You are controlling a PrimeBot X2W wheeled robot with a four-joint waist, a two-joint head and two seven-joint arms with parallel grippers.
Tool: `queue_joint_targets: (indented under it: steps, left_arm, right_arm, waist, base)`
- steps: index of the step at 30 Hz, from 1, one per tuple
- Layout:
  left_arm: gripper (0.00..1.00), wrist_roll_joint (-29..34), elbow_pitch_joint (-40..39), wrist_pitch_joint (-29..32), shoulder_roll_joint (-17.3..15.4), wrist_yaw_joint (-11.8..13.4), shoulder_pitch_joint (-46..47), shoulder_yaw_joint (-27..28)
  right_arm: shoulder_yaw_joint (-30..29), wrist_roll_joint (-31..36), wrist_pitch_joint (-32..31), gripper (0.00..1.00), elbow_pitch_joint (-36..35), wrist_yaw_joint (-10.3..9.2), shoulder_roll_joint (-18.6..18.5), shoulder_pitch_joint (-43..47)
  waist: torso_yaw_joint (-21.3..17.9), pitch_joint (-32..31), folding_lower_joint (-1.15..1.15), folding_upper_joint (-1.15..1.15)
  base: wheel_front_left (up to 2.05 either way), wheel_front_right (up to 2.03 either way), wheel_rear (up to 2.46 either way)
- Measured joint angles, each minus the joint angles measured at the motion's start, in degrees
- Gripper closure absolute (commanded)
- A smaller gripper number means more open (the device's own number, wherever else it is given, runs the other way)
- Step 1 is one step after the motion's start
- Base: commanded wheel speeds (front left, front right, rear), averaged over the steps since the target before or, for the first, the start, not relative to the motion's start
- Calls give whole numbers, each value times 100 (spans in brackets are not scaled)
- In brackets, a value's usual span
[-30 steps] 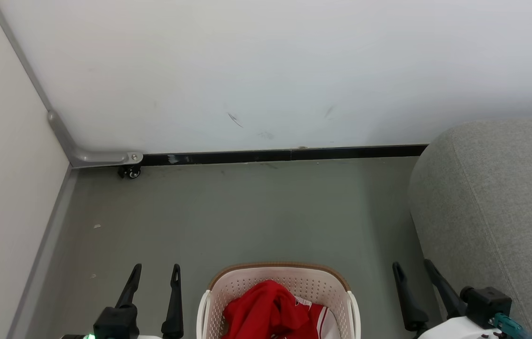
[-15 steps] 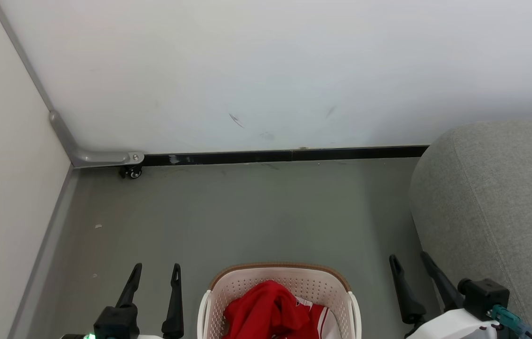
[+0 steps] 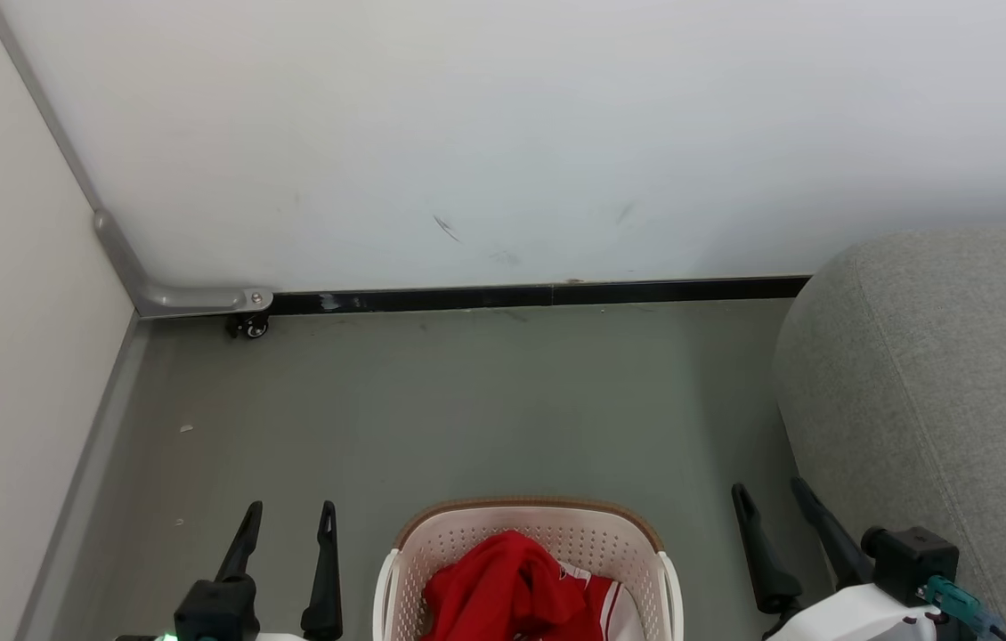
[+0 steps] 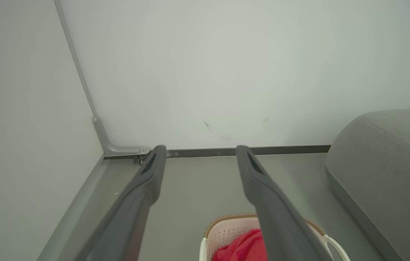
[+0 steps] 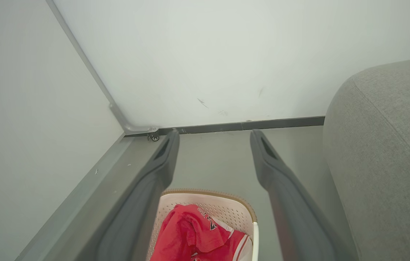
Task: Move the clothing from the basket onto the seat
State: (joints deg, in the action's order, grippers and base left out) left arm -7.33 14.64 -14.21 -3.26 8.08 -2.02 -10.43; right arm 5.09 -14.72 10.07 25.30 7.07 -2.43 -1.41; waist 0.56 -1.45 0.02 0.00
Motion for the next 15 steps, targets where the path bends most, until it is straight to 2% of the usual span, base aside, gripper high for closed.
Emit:
queue_joint_targets:
  steps: [15]
  left_arm:
    - [0, 2, 46, 0, 2, 24, 85, 48]
  right_arm:
    - [24, -89, 0, 0, -63, 0, 0, 3]
  waist:
    - [-69, 45, 0, 0]
  base:
    - [0, 0, 0]
